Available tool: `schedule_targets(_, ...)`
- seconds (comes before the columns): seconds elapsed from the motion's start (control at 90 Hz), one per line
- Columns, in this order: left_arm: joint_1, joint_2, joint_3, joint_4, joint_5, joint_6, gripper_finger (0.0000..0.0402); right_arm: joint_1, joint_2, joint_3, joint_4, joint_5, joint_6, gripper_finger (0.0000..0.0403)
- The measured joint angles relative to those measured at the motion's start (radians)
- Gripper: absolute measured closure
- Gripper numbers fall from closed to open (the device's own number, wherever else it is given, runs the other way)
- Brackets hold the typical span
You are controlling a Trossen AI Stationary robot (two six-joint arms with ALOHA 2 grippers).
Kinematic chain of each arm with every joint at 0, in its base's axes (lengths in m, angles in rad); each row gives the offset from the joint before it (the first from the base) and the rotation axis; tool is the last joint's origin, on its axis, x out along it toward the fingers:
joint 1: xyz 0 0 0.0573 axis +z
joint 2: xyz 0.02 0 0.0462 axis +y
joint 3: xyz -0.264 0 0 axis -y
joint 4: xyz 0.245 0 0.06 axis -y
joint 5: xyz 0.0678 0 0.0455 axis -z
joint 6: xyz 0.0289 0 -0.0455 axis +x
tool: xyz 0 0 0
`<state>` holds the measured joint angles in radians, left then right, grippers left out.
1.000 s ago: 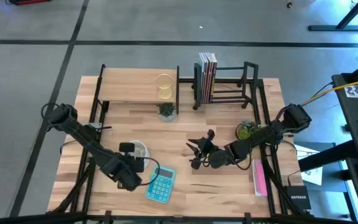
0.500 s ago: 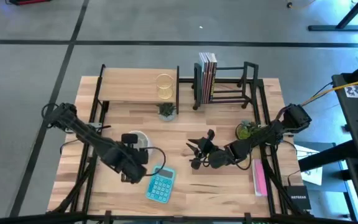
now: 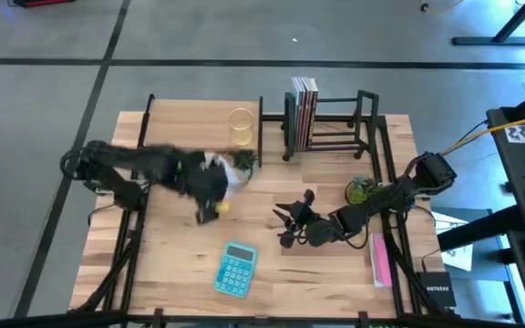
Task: Stock shelves
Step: Put the white pen holder on the shelf
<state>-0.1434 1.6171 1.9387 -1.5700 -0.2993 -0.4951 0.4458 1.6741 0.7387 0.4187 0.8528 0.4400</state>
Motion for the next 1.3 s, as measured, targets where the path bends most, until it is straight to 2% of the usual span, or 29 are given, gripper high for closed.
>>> schedule_targets(0.4, 0.525, -0.062, 0.001, -0.003, 0.012, 0.191, 0.0401, 0.000, 0.000, 0.000, 0.004, -0.008, 0.006, 0.0331)
schedule_targets(0.689, 0.836, -0.065, -0.004, -0.002, 0.013, 0.244, 0.0401, -0.001, 0.000, 0.000, 0.007, -0.008, 0.027, 0.0331)
schedule_targets(0.922, 0.960, -0.063, -0.044, -0.001, 0.075, 0.259, 0.0401, -0.001, 0.000, 0.000, 0.007, -0.008, 0.027, 0.0331)
schedule_targets(1.3, 1.035, -0.063, -0.147, 0.003, 0.076, 0.215, 0.0401, -0.001, 0.000, 0.000, 0.006, -0.008, 0.027, 0.0331)
